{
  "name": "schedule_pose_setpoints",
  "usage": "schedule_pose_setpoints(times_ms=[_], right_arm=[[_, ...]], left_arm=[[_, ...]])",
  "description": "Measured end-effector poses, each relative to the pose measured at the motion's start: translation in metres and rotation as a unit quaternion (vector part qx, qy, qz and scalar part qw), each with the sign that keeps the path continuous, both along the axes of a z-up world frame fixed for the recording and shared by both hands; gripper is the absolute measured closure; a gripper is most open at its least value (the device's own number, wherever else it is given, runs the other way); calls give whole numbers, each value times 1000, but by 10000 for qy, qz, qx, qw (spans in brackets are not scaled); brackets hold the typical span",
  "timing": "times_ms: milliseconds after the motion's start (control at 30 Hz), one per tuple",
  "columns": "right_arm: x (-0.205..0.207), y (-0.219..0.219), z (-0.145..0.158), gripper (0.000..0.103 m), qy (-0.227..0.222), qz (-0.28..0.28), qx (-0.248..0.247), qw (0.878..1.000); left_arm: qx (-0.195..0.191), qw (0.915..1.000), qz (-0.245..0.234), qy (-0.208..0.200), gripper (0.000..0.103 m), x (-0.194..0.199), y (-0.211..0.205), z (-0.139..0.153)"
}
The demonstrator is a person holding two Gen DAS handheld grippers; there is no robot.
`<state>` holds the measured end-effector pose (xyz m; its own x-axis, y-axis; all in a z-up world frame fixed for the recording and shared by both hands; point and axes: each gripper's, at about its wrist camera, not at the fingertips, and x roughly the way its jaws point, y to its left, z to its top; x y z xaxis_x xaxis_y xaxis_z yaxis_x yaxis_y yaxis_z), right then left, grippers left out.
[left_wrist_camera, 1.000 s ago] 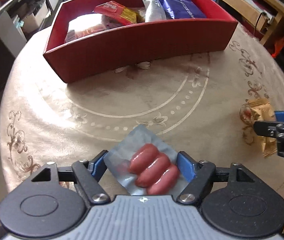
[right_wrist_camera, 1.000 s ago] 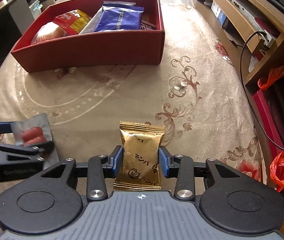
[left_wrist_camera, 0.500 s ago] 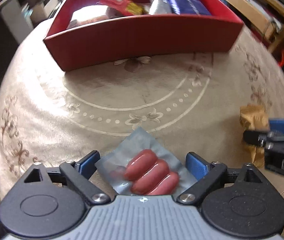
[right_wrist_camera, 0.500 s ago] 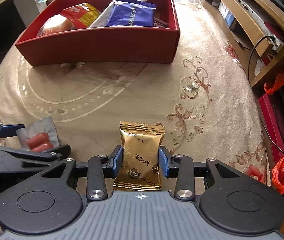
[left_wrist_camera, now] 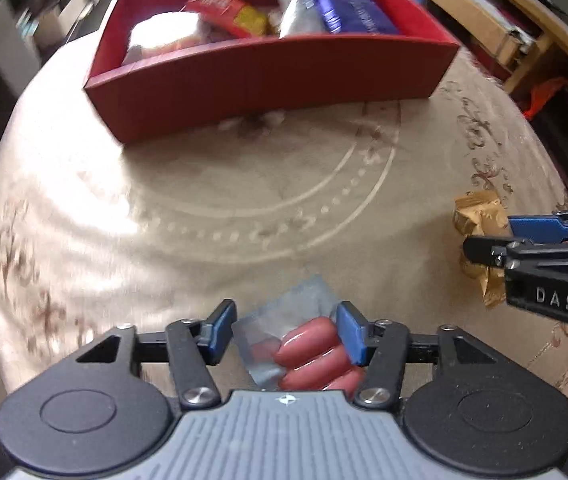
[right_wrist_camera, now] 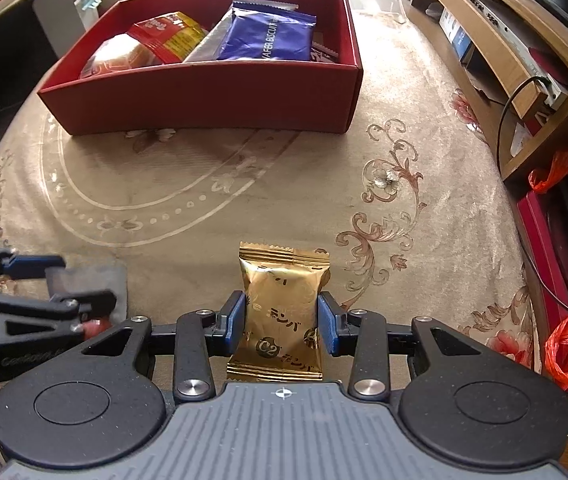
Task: Organize snacks
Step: 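Lift the sausage pack and gold snack and carry them over the red box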
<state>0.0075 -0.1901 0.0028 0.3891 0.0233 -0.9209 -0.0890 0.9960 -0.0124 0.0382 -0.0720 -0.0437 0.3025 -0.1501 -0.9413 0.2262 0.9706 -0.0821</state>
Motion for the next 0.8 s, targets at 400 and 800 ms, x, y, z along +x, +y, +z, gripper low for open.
schedule_pose_setpoints(times_ms=[400, 800], right_arm=[[1, 4, -4, 56, 47, 96, -140, 9998], [-2, 1, 1, 56, -34, 134, -80, 9999]], left_arm=[[331, 9993, -93, -121, 18, -33, -18, -9], [198, 9997, -4, -147, 35, -32, -2, -3]])
